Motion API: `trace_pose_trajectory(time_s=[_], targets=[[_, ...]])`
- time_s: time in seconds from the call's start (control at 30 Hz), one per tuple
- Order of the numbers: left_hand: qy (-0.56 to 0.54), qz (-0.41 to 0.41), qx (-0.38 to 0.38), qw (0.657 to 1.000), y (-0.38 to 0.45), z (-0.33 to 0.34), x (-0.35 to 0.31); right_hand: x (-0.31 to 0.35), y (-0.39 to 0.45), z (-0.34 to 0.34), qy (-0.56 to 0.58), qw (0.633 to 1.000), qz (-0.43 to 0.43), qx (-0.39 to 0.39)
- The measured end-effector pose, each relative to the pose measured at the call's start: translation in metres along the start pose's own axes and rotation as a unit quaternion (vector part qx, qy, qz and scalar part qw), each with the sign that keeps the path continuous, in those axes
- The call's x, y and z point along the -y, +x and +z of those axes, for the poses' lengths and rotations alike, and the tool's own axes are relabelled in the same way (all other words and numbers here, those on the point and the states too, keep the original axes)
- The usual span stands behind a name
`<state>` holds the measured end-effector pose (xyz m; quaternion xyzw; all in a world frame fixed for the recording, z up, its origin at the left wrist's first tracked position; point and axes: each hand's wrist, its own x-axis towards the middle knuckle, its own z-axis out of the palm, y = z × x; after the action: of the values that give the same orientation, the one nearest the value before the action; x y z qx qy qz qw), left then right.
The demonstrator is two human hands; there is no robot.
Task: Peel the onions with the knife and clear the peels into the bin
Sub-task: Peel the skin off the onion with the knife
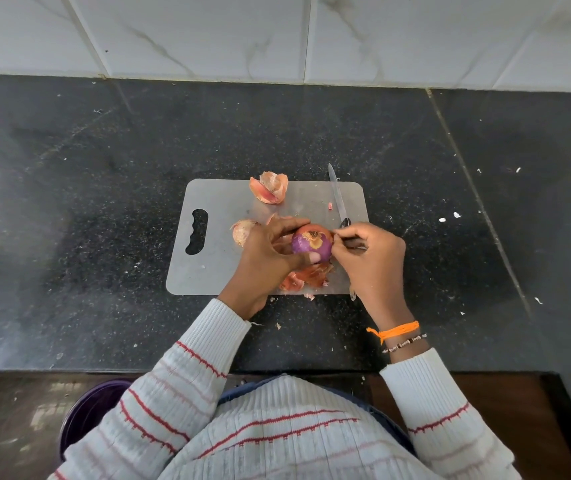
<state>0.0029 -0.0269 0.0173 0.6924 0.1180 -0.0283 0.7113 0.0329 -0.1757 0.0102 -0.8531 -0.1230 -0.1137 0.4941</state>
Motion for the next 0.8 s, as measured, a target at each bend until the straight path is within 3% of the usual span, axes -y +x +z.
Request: trace_pose_trajectory(time_s=[0.17, 0.3, 0.57, 0.8], targets=[[-0.007, 0.010, -0.009, 1.000, 0.002, 0.002, -0.004, -0.007, -0.002, 0.001, 0.099, 0.988, 0.117, -0.007], [-0.018, -0.004, -0.021, 1.000, 0.002, 0.001, -0.002, 0.000, -0.003, 0.002, 0.140, 0.983, 0.121, -0.018], [-0.054, -0.021, -0.007, 0.998, -0.001, 0.003, -0.001, 0.001, -0.003, 0.008, 0.000, 0.999, 0.022, -0.024], [-0.167, -0.033, 0.031, 0.985, -0.003, 0.001, -0.004, -0.015, -0.006, 0.006, -0.049, 0.996, 0.080, 0.009]])
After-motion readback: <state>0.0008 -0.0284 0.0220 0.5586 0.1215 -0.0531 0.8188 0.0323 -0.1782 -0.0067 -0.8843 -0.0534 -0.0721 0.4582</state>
